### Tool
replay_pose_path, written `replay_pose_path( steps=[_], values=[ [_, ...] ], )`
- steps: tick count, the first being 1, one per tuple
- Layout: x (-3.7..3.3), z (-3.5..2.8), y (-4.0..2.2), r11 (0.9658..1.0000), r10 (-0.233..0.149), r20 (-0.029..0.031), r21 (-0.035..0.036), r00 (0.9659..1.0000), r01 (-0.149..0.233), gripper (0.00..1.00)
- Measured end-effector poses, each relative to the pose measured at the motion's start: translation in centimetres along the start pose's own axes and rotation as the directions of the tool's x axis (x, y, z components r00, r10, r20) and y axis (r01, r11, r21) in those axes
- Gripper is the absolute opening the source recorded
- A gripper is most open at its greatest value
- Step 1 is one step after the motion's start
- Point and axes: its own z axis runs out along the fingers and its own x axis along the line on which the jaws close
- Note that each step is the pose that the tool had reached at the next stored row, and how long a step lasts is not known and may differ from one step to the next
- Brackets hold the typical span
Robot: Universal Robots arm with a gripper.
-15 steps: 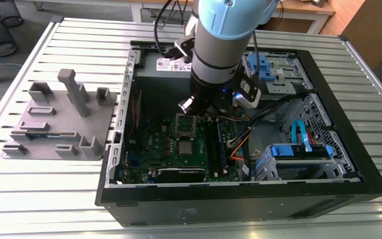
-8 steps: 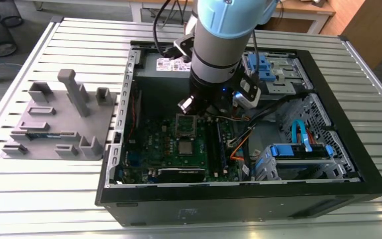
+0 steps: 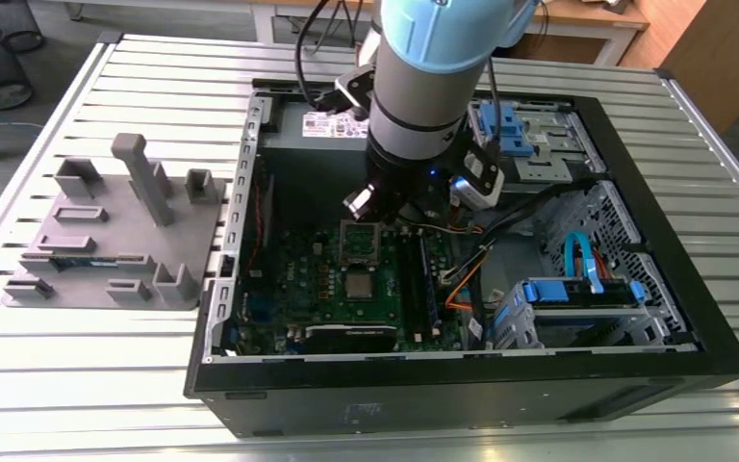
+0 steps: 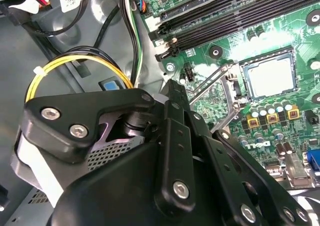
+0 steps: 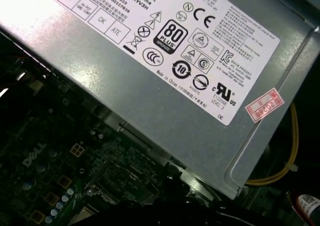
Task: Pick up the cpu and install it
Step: 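Close the cpu cover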
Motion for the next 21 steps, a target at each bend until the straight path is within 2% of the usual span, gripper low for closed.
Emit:
replay_pose_path(
  steps=[10, 21],
  values=[
    [0.34, -0.13, 0.29, 0.9999, -0.01, 0.0038, 0.0022, 0.9999, 0.01, 0.11],
    [0.32, -0.56, 0.38, 0.9999, -0.017, 0.0037, 0.0019, 0.9999, 0.017, 0.11]
  ],
)
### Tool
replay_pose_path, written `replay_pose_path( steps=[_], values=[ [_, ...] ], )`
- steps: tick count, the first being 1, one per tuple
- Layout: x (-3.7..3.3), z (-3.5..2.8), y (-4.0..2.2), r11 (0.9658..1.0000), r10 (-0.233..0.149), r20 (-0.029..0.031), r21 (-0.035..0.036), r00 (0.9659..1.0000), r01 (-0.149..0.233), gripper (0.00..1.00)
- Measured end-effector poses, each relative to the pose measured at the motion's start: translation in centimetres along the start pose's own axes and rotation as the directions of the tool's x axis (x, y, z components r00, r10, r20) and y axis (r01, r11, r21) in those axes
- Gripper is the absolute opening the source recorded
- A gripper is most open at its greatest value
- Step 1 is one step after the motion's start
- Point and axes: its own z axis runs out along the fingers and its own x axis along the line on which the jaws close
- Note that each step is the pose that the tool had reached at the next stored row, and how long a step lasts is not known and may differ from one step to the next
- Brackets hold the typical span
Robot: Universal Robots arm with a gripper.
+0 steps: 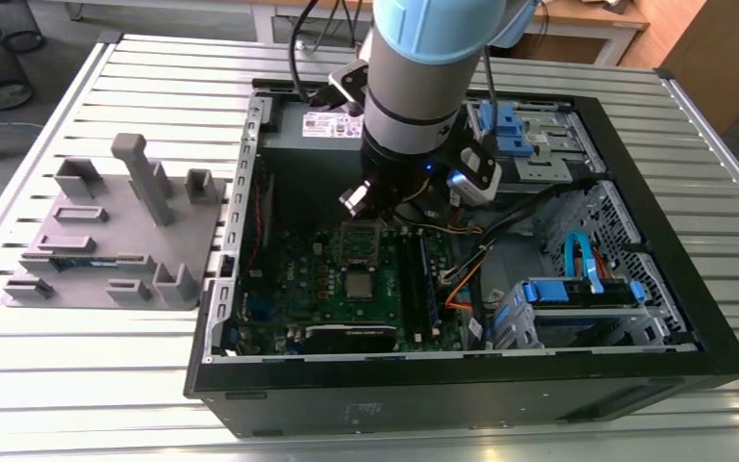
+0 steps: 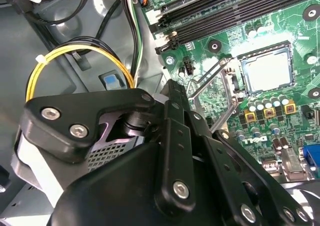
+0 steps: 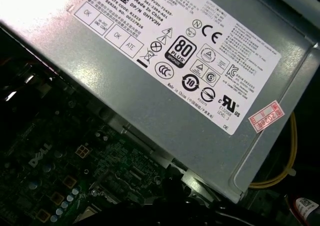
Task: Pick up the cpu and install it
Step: 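Close the cpu cover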
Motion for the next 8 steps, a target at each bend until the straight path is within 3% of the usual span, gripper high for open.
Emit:
replay_pose_path(
  steps=[8],
  values=[
    [0.01, -0.11, 0.03, 1.0, -0.002, -0.0002, 0.0001, 1.0, 0.002, 0.11]
  ],
)
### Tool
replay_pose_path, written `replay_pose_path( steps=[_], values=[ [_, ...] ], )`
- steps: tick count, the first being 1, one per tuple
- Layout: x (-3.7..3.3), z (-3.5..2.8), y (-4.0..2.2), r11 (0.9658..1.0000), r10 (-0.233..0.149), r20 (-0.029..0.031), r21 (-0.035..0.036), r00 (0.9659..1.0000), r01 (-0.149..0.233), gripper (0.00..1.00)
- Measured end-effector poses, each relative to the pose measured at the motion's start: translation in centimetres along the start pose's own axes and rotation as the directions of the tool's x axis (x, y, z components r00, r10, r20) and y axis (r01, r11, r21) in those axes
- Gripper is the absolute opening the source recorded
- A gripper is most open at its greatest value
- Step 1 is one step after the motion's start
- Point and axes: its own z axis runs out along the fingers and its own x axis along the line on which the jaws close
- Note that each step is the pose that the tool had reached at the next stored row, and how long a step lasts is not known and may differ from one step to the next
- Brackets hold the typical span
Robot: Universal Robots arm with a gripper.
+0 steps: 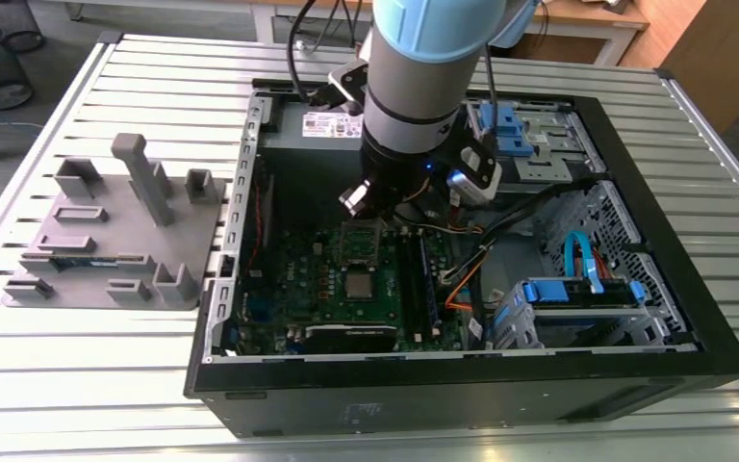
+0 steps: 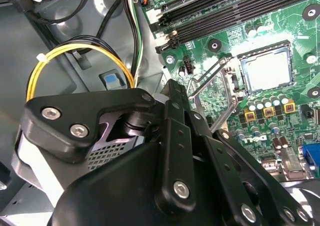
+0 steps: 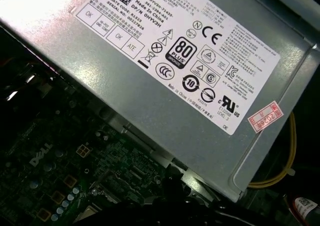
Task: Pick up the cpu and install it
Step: 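Close the cpu cover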
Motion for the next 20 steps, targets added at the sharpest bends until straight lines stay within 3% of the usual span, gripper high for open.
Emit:
replay_pose_path(
  steps=[20],
  values=[
    [0.13, -0.28, -0.18, 1.0, 0.0, 0.0, -0.0001, 1.0, 0.0, 0.11]
  ],
)
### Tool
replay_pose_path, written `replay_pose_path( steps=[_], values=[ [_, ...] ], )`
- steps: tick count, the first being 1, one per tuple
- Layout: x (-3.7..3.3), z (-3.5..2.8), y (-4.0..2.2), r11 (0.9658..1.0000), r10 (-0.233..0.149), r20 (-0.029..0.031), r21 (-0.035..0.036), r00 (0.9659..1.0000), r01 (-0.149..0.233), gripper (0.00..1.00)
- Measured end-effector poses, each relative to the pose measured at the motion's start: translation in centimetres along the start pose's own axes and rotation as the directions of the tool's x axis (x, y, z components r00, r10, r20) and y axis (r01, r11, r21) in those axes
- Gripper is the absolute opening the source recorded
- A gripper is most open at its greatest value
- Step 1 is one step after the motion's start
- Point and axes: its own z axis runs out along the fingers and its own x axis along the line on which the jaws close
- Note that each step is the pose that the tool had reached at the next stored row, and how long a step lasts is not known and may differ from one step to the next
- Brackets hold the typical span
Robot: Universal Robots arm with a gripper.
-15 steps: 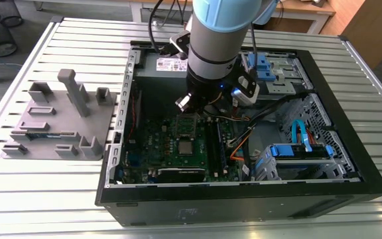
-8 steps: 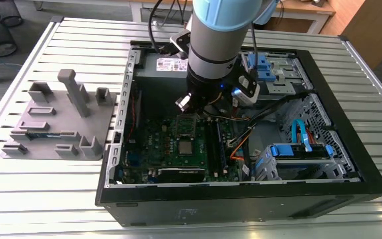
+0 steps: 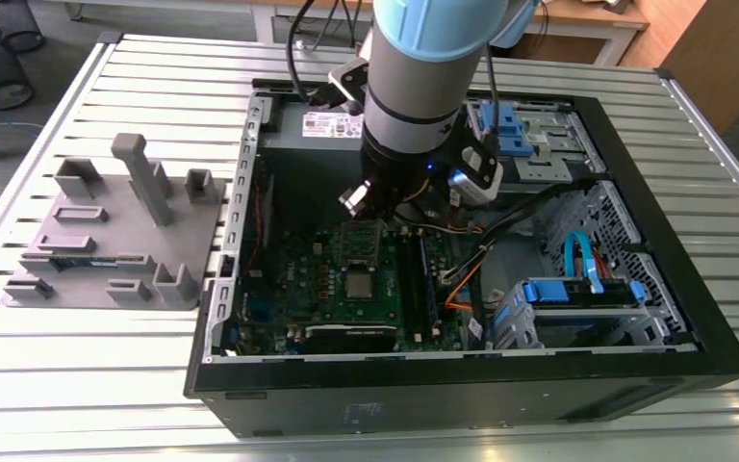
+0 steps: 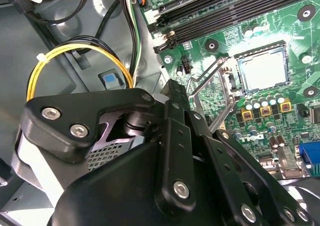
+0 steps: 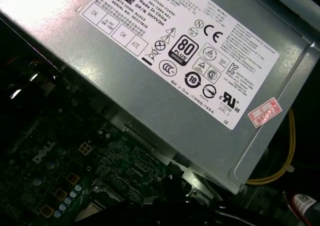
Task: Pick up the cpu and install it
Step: 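Close the cpu cover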
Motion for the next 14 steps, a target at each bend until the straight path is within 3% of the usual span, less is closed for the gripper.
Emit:
replay_pose_path(
  steps=[8, 14],
  values=[
    [0.01, 0.0, 0.0, 1.0, -0.002, -0.0003, -0.0002, 1.0, 0.002, 0.11],
    [0.0, -0.02, 0.0, 0.9991, -0.042, -0.0067, -0.0058, 0.9991, 0.041, 0.11]
  ],
)
